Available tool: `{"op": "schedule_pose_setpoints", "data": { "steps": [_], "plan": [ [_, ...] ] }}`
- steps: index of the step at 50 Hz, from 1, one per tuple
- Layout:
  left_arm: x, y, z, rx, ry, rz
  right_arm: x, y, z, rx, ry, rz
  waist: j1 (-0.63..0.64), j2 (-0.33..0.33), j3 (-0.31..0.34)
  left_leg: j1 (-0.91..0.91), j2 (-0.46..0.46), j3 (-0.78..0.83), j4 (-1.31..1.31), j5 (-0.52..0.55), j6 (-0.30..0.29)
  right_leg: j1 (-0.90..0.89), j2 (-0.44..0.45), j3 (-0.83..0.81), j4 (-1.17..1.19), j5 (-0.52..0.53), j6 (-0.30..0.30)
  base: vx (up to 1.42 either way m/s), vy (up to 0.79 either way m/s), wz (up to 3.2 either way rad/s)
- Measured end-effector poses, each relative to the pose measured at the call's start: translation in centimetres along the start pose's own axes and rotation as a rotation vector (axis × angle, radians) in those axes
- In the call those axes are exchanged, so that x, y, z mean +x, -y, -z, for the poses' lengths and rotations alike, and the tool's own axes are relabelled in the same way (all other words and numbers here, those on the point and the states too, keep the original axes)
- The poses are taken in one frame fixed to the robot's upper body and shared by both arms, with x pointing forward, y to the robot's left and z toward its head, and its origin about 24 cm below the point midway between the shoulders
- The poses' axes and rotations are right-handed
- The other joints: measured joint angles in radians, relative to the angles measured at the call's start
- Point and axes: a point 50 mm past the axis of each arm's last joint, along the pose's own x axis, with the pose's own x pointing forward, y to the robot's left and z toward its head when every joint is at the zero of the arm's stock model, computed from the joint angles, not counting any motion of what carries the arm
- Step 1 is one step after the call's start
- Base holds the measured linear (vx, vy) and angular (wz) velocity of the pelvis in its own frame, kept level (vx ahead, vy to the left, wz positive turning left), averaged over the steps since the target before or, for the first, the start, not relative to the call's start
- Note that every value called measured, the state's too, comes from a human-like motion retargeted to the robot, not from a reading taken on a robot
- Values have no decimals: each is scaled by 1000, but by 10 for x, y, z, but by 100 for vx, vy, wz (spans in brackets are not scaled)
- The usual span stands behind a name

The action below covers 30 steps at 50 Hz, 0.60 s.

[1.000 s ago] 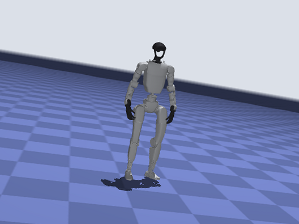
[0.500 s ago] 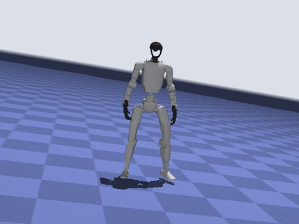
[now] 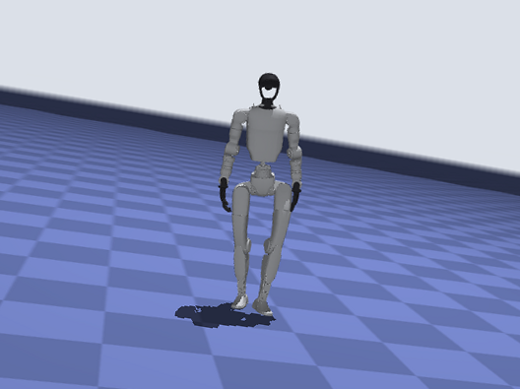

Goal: Kungfu

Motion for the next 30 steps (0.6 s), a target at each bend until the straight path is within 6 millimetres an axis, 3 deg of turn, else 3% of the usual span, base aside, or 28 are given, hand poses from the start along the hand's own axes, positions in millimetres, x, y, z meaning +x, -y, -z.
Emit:
{"op": "schedule_pose_setpoints", "data": {
  "steps": [3,6,9,13,15,19,25,28,30],
  "plan": [
    [-3,-9,12,57,-63,-32,4,-11,-13,-103,26,-45,-32,-10,-3,38,7,65,-11,10,82,29,10,-3,7,-24,1,31,-18,-7],
    [-6,-15,25,84,-124,-77,6,-22,-16,-214,46,-80,-56,-28,-38,44,6,18,11,-41,70,42,22,2,31,-43,22,48,-18,-13],
    [-8,-21,25,71,-143,-98,7,-29,-17,-302,83,-64,-84,-56,-75,51,-11,-23,3,-61,61,29,16,-1,77,-13,93,38,-15,13],
    [-8,-34,-2,23,-52,-148,6,-26,-28,-367,163,-7,-97,-56,-72,141,-8,-24,-99,-45,63,-4,70,-14,165,132,258,20,-31,22],
    [-9,-42,-23,-2,31,-178,6,-23,-38,-407,187,13,-112,-50,-84,117,64,-41,-102,-20,10,-102,146,-56,274,175,268,3,-92,11],
    [-11,-47,-62,25,158,-184,5,-10,-44,-399,196,79,-130,0,-115,100,141,-51,-89,-13,-32,-235,184,-150,484,182,268,10,-49,21],
    [-22,-58,-115,238,237,-160,5,-10,-42,-145,216,155,-96,23,-111,174,137,-55,-128,-52,5,-239,-12,-168,452,169,268,39,28,19],
    [-23,-50,-129,294,283,-139,3,-6,-34,-38,219,203,-136,24,-77,259,58,-102,-140,-79,34,-163,-178,-167,333,140,263,37,23,124],
    [-24,-46,-135,301,314,-123,2,-3,-31,10,219,229,-165,26,-67,283,38,-139,-142,-85,33,-144,-227,-145,225,134,225,22,-13,111]
  ]
}}
